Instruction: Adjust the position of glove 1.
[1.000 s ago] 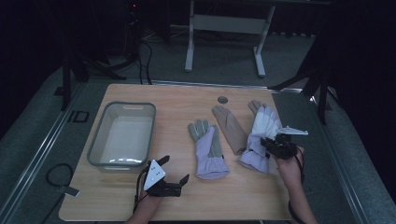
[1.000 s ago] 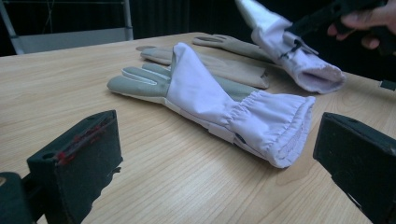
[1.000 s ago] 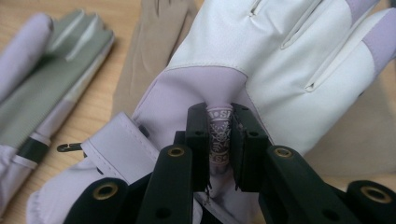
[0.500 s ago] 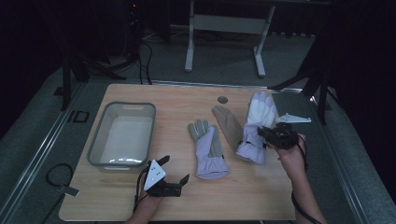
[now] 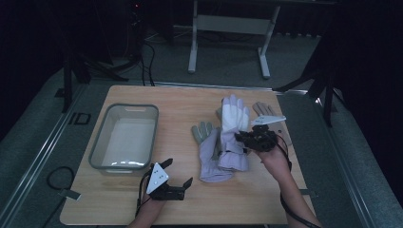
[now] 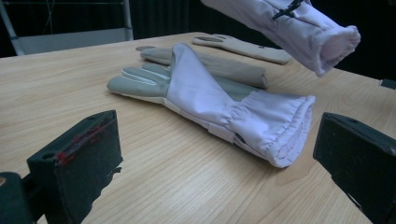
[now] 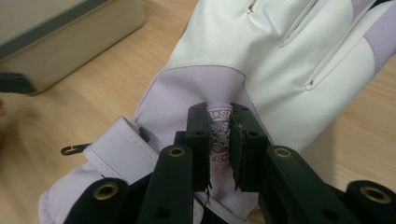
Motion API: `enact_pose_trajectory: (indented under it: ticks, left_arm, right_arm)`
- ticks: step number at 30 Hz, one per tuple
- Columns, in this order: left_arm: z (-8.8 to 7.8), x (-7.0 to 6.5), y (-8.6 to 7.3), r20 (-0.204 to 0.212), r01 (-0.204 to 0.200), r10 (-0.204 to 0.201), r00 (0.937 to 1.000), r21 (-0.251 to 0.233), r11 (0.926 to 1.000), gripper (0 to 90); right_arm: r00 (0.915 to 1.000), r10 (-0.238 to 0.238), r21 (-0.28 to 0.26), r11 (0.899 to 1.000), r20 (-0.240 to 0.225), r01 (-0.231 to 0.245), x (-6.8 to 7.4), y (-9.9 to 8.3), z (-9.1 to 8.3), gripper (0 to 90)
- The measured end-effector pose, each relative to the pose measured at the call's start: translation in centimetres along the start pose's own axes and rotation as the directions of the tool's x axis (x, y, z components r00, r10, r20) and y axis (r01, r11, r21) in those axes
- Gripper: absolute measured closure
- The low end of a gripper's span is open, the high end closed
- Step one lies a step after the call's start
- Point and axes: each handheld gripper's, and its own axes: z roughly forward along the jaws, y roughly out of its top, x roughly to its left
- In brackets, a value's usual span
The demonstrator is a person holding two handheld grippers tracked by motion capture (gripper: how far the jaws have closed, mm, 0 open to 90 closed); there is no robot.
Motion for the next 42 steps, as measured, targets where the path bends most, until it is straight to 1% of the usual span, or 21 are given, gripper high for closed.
enact_pose_trajectory:
  ticks: [4, 6, 9, 11, 13, 15, 17, 19, 21, 22, 24, 25, 26, 29, 31, 33, 34, 36, 37, 39, 42]
  left_arm:
    - [0.0, 0.0, 0.0, 0.000, 0.002, -0.002, 1.0000, 0.000, 1.0000, 0.9]
    - [0.0, 0.0, 0.0, 0.001, 0.001, -0.001, 1.0000, -0.001, 1.0000, 1.0]
    - [0.0, 0.0, 0.0, 0.001, -0.001, 0.001, 1.0000, 0.000, 1.0000, 0.9]
    - [0.0, 0.0, 0.0, 0.001, 0.000, 0.000, 1.0000, 0.000, 1.0000, 1.0]
    - [0.0, 0.0, 0.0, 0.001, 0.002, -0.002, 1.0000, -0.001, 1.0000, 0.9]
    - [0.0, 0.0, 0.0, 0.001, 0.003, -0.003, 1.0000, -0.002, 1.0000, 0.9]
    - [0.0, 0.0, 0.0, 0.002, 0.002, -0.002, 1.0000, -0.002, 1.0000, 1.0]
    - [0.0, 0.0, 0.0, 0.002, 0.003, -0.003, 1.0000, -0.002, 1.0000, 0.9]
    - [0.0, 0.0, 0.0, 0.003, 0.005, -0.004, 1.0000, -0.002, 1.0000, 1.0]
    - [0.0, 0.0, 0.0, 0.003, 0.005, -0.005, 1.0000, -0.002, 1.0000, 1.0]
    - [0.0, 0.0, 0.0, 0.003, 0.005, -0.005, 1.0000, -0.002, 1.0000, 1.0]
    - [0.0, 0.0, 0.0, 0.003, 0.003, -0.003, 1.0000, -0.003, 1.0000, 1.0]
    - [0.0, 0.0, 0.0, 0.003, 0.003, -0.003, 1.0000, -0.002, 1.0000, 1.0]
    - [0.0, 0.0, 0.0, 0.004, 0.002, -0.002, 1.0000, -0.002, 1.0000, 1.0]
    - [0.0, 0.0, 0.0, 0.004, 0.003, -0.003, 1.0000, -0.002, 1.0000, 0.9]
    - [0.0, 0.0, 0.0, 0.003, 0.001, -0.001, 1.0000, -0.002, 1.0000, 1.0]
    - [0.0, 0.0, 0.0, 0.003, 0.001, -0.001, 1.0000, -0.002, 1.0000, 1.0]
    - [0.0, 0.0, 0.0, 0.003, 0.003, -0.003, 1.0000, -0.003, 1.0000, 0.9]
    - [0.0, 0.0, 0.0, 0.004, -0.001, 0.001, 1.0000, 0.000, 1.0000, 1.0]
    - [0.0, 0.0, 0.0, 0.004, 0.001, -0.001, 1.0000, -0.002, 1.0000, 0.9]
    - [0.0, 0.0, 0.0, 0.005, -0.002, 0.002, 1.0000, -0.002, 1.0000, 1.0]
  right_arm:
    - [0.9997, -0.012, 0.012, 1.000, -0.019, 0.012, 1.6, 0.6, 0.4, 78.9]
    - [0.9990, -0.034, 0.023, 0.999, -0.029, 0.034, 2.4, 1.0, 0.7, 78.9]
    - [0.9984, -0.044, 0.049, 0.998, -0.037, 0.046, 3.2, 1.1, 1.5, 78.9]
    - [0.9983, -0.044, 0.069, 0.996, -0.037, 0.047, 3.5, 1.0, 2.1, 78.8]
    - [0.9984, -0.034, 0.088, 0.995, -0.045, 0.037, 3.9, 0.9, 3.0, 78.8]
    - [0.9982, -0.039, 0.096, 0.994, -0.045, 0.043, 4.2, 0.7, 3.7, 78.8]
    - [0.9980, -0.044, 0.112, 0.993, -0.044, 0.049, 4.4, 0.6, 4.4, 78.7]
    - [0.9985, -0.048, 0.129, 0.990, -0.027, 0.051, 4.6, 0.4, 5.2, 78.8]
    - [0.9993, -0.033, 0.142, 0.989, -0.018, 0.035, 4.6, 0.3, 5.8, 78.7]
    - [0.9993, -0.034, 0.144, 0.989, -0.014, 0.036, 4.6, 0.3, 6.0, 78.7]
    - [0.9995, -0.032, 0.149, 0.988, -0.008, 0.033, 4.7, 0.2, 6.2, 78.7]
    - [0.9994, -0.032, 0.146, 0.989, 0.016, 0.029, 4.8, 0.2, 6.4, 78.6]
    - [0.9992, -0.033, 0.147, 0.989, 0.023, 0.029, 4.9, 0.2, 6.4, 78.6]
    - [0.9990, -0.036, 0.138, 0.990, 0.028, 0.032, 5.0, 0.5, 6.1, 78.5]
    - [0.9981, -0.040, 0.138, 0.990, 0.048, 0.033, 5.1, 0.6, 6.0, 78.5]
    - [0.9979, -0.027, 0.139, 0.990, 0.059, 0.019, 5.0, 0.7, 6.1, 78.4]
    - [0.9977, -0.019, 0.143, 0.990, 0.065, 0.010, 4.9, 0.7, 6.3, 78.4]
    - [0.9973, -0.019, 0.148, 0.989, 0.071, 0.009, 4.9, 0.6, 6.4, 78.4]
    - [0.9970, -0.014, 0.157, 0.988, 0.076, 0.002, 4.9, 0.3, 6.9, 78.4]
    - [0.9968, -0.011, 0.166, 0.986, 0.079, -0.002, 4.9, 0.0, 7.3, 78.2]
    - [0.9965, 0.004, 0.170, 0.985, 0.083, -0.018, 4.9, -0.5, 7.9, 77.9]
